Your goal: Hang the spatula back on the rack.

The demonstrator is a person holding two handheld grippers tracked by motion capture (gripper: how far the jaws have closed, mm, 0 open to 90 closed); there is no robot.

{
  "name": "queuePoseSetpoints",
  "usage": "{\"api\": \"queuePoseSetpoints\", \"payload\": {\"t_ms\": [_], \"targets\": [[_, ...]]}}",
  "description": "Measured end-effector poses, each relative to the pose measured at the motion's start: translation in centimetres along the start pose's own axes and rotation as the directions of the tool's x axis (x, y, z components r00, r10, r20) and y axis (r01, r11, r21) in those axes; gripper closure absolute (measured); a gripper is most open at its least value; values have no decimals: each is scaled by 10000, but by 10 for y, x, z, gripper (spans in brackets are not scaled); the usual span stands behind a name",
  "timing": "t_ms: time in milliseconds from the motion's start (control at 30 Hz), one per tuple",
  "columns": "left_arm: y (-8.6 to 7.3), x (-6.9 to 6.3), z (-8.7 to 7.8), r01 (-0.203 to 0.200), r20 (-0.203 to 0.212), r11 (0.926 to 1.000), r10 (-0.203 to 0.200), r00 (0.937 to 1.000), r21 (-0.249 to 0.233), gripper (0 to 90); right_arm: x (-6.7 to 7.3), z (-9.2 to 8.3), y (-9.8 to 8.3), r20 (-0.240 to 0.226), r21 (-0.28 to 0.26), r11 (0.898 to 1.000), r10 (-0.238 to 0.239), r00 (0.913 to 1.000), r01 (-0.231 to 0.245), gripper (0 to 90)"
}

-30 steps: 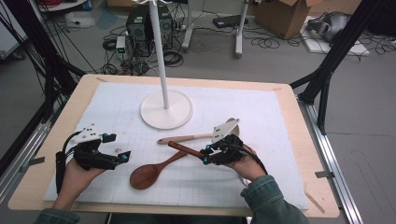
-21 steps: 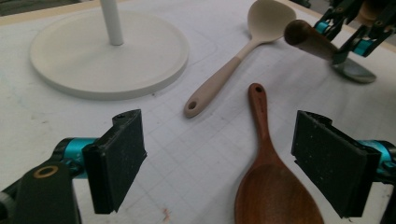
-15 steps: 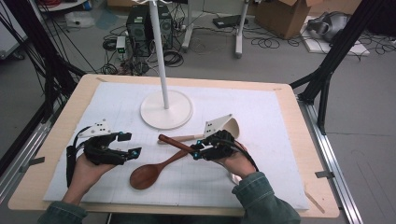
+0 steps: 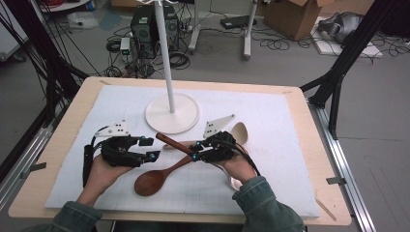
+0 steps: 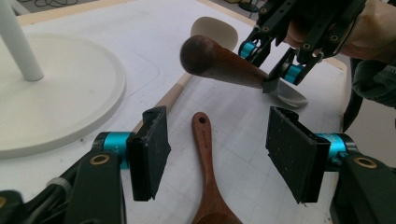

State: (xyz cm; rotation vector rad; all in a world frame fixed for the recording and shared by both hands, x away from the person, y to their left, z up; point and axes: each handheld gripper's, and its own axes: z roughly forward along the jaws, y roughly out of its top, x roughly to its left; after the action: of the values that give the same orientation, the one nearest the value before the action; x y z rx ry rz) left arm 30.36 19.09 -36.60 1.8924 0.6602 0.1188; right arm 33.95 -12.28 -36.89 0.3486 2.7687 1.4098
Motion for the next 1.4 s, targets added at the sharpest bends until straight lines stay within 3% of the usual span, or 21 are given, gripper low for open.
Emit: {"api": "queuePoseSetpoints", "payload": {"t_ms": [300, 400, 733, 933, 1200, 1400], "targets": [[9, 0, 9, 109, 383, 9999, -107, 9992, -50, 408, 5, 9, 16, 3, -237, 9995, -229, 9997, 229, 732], [13, -1, 10, 180, 493, 9995, -166, 9986, -278, 417, 6, 10, 22, 40, -377, 9990, -230, 9997, 231, 732], [18, 0, 9, 445, 323, 9980, -431, 9986, -454, 508, 11, 20, 29, -102, -446, 9980, -445, 9990, 440, 730], [18, 3, 9, 626, 493, 9969, -602, 9970, -486, 557, 10, 20, 28, -272, -530, 9984, -211, 9994, 196, 717], [18, 3, 7, 718, 679, 9959, -680, 9954, -554, 570, 5, 20, 20, -625, 373, 9993, -11, 9980, 34, 686], [19, 4, 6, 733, 876, 9956, -680, 9938, -583, 583, 3, 17, 14, -791, 875, 9961, -41, 9969, 110, 774]]}}
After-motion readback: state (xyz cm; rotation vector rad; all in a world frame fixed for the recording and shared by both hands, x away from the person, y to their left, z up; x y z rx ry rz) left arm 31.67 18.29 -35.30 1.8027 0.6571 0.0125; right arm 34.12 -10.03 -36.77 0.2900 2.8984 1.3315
